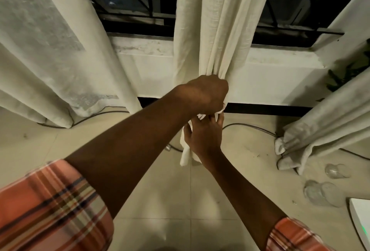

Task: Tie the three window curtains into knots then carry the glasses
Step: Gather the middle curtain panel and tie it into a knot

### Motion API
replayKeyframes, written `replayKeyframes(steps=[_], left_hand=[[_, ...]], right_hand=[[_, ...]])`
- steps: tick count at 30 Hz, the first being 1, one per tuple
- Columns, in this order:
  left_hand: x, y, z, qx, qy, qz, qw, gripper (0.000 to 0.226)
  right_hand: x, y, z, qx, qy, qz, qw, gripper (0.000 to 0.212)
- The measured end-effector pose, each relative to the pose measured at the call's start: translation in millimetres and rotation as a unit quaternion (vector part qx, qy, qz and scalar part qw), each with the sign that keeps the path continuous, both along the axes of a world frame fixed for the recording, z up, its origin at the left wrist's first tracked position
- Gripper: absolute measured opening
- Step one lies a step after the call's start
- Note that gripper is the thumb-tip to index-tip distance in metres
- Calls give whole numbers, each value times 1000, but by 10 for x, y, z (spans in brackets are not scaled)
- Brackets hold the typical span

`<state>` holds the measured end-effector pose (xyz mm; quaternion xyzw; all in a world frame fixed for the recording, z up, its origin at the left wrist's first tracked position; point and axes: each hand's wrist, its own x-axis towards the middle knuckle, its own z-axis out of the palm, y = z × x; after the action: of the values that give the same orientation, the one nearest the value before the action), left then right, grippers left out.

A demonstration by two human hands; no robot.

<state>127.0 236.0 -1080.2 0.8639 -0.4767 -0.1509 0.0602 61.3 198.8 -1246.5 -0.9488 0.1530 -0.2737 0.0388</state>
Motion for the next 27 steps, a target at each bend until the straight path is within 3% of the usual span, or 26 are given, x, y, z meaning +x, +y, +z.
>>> replayKeyframes(steps=[4,7,9,14,17,19,21,23,25,27], left_hand=[[-11,-30,43,6,57,0,998,40],[-45,-58,86,18,100,-1,995,39],[-60,-56,130,25,148,10,989,37],[-35,54,179,28,306,73,949,32],[24,83,168,-8,334,102,937,36],[58,80,156,-45,340,119,932,34],[102,84,140,-68,303,132,941,31],[124,57,115,-80,285,136,946,31],[106,8,114,-79,289,130,945,31],[74,-26,113,-73,272,122,952,32]], right_hand=[[132,-121,-121,-19,-49,8,999,17],[225,-165,-226,-106,-99,3,989,11],[240,-191,-373,-85,-112,-6,990,12],[74,-104,-1030,65,105,-35,992,21],[-47,58,-1254,111,185,-72,974,23],[-246,37,-1455,176,242,-127,946,36],[-428,97,-1709,145,371,-129,908,55],[-560,172,-1748,85,436,-85,892,68],[-587,293,-1626,118,446,-49,886,70],[-577,369,-1459,114,391,-55,912,68]])
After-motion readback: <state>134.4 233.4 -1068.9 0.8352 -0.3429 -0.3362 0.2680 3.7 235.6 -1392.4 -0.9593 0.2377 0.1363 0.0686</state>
